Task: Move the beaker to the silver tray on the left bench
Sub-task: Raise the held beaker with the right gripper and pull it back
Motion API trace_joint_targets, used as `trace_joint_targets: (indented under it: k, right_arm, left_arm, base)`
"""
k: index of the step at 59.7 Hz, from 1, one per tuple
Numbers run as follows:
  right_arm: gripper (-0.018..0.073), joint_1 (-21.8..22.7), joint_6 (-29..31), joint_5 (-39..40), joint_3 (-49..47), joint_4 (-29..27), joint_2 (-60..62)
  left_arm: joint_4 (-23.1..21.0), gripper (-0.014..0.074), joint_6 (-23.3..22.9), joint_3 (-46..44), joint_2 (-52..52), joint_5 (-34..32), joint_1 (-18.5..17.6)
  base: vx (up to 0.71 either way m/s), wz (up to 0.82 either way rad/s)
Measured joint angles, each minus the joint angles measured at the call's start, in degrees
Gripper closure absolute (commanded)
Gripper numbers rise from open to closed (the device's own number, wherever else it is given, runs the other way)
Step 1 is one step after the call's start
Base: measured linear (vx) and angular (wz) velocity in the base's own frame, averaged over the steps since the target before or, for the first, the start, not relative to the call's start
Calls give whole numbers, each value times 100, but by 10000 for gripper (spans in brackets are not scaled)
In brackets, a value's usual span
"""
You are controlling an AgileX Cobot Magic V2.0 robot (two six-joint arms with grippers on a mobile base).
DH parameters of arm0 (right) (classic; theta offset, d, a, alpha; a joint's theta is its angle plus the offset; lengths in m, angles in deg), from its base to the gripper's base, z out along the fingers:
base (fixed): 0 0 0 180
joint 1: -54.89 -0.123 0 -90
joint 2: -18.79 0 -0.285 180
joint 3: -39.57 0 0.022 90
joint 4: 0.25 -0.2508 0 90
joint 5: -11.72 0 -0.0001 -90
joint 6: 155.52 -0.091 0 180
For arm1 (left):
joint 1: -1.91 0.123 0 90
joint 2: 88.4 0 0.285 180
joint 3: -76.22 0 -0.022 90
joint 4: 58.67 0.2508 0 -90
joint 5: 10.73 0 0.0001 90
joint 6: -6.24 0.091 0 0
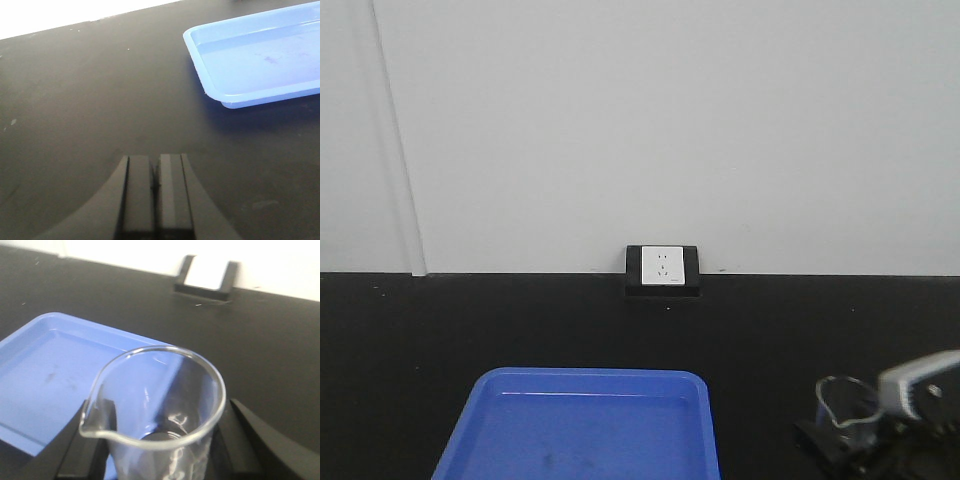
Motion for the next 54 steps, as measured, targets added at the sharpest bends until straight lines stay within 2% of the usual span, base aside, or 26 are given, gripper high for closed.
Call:
trace_joint_targets:
  k: [10,20,54]
  right_arm:
    - [573,421,37,167,668,0,688]
    - [572,751,48,298,742,0,725]
    - [570,778,53,304,743,0,725]
  left_arm:
    - [0,595,0,0,0,0,0]
    - [0,595,0,0,0,0,0]
    - [0,595,0,0,0,0,0]
  base:
    - [0,0]
    - [0,0]
    - [0,0]
